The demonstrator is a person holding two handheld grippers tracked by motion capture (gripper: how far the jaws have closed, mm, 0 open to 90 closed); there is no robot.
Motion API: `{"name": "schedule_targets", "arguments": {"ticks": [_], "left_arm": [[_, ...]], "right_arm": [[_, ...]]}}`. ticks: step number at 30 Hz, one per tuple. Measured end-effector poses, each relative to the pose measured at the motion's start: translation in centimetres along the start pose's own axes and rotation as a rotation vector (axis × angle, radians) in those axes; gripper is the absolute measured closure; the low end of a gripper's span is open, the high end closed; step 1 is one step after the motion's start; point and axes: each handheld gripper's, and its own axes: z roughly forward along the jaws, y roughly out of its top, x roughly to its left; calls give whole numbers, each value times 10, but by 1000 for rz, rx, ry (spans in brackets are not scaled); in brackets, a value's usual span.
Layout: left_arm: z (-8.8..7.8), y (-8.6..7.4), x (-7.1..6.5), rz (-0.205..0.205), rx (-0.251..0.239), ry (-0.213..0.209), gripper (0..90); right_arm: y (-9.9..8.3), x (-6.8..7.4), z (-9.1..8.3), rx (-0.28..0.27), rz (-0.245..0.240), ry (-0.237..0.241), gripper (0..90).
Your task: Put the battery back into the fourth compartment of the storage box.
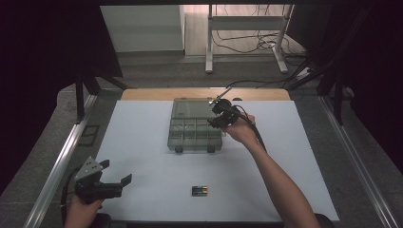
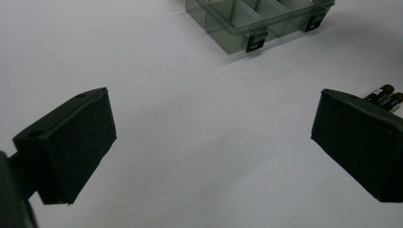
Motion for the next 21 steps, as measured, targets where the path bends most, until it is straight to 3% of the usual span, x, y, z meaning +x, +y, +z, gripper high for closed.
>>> {"name": "schedule_targets", "arguments": {"ticks": [10, 21], "left_arm": [[0, 0, 0, -3, -1, -2, 15], [0, 0, 1, -7, -3, -6, 15]], "right_arm": [[1, -15, 20, 22, 51, -22, 764], [1, -20, 38, 61, 61, -43, 755]]}}
